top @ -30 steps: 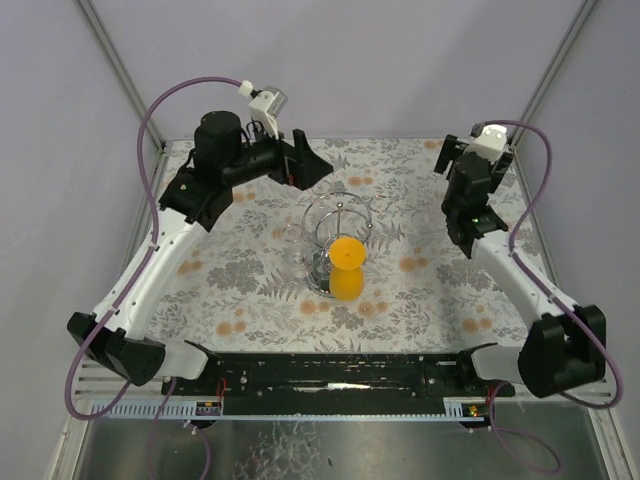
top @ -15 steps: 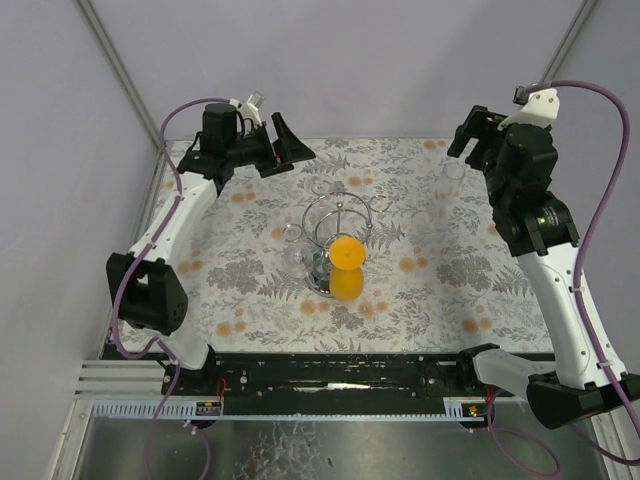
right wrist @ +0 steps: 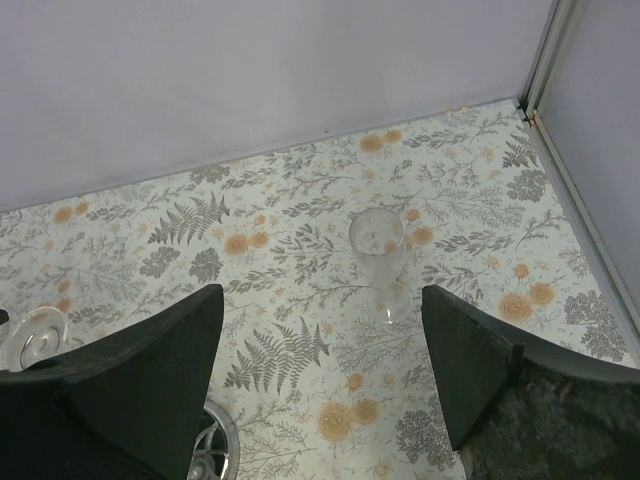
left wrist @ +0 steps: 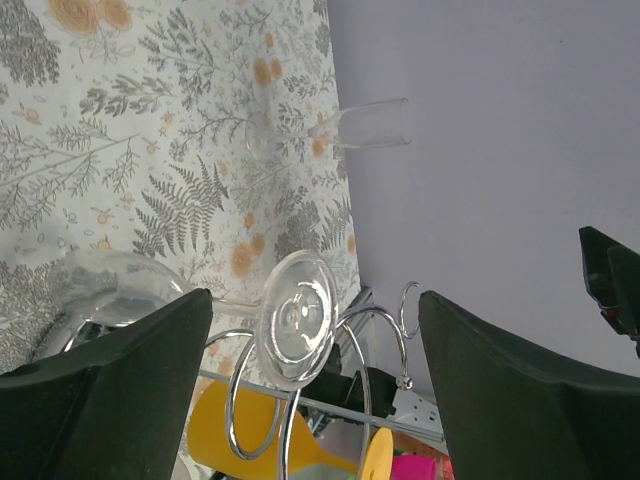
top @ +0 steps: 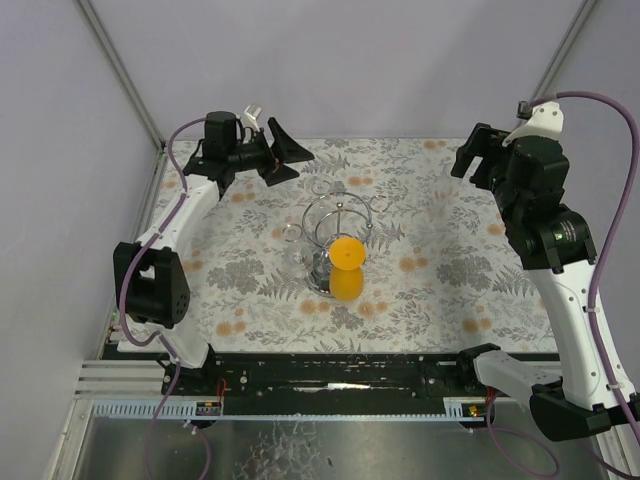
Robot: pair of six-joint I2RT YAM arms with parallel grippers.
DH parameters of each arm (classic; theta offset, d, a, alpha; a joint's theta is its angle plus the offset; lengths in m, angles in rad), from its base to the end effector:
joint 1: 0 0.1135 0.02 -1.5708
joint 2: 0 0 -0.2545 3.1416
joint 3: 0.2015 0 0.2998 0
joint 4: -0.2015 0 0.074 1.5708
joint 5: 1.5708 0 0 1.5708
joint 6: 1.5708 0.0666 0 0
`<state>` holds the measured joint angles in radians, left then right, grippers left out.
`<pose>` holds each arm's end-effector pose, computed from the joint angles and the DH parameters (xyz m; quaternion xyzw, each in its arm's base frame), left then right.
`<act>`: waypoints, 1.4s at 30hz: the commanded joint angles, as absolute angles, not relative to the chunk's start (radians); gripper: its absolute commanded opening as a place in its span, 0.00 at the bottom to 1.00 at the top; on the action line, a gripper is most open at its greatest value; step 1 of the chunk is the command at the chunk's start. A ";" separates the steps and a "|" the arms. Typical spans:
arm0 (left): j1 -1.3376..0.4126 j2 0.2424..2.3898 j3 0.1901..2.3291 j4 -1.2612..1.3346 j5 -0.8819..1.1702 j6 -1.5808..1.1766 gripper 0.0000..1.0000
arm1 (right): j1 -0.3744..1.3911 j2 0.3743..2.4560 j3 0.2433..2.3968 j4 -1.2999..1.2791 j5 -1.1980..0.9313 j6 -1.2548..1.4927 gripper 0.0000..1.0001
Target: Take the wine glass off the wine glass rack
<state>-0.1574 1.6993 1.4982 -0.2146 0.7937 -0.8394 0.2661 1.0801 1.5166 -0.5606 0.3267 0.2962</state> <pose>0.4497 -0.1194 0.3173 -0.0595 0.7988 -0.5251 0.2875 0.2728 0.0522 0.4996 0.1188 0.7379 0.0641 0.6613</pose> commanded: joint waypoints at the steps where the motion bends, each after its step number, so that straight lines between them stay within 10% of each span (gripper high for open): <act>1: -0.152 1.721 1.459 -0.126 0.841 -0.897 0.81 | 0.265 1.067 1.544 -0.573 0.299 0.309 0.86; 16: -0.151 1.774 1.444 -0.079 0.900 -0.951 0.48 | 0.266 1.057 1.541 -0.574 0.339 0.282 0.86; 42: -0.152 1.755 1.408 -0.105 0.965 -0.936 0.26 | 0.265 1.047 1.515 -0.552 0.359 0.268 0.86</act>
<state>-0.1562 1.7634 1.4166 -0.1276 0.9283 -0.9485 0.2661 1.0664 1.5146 -0.5926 0.3393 0.2836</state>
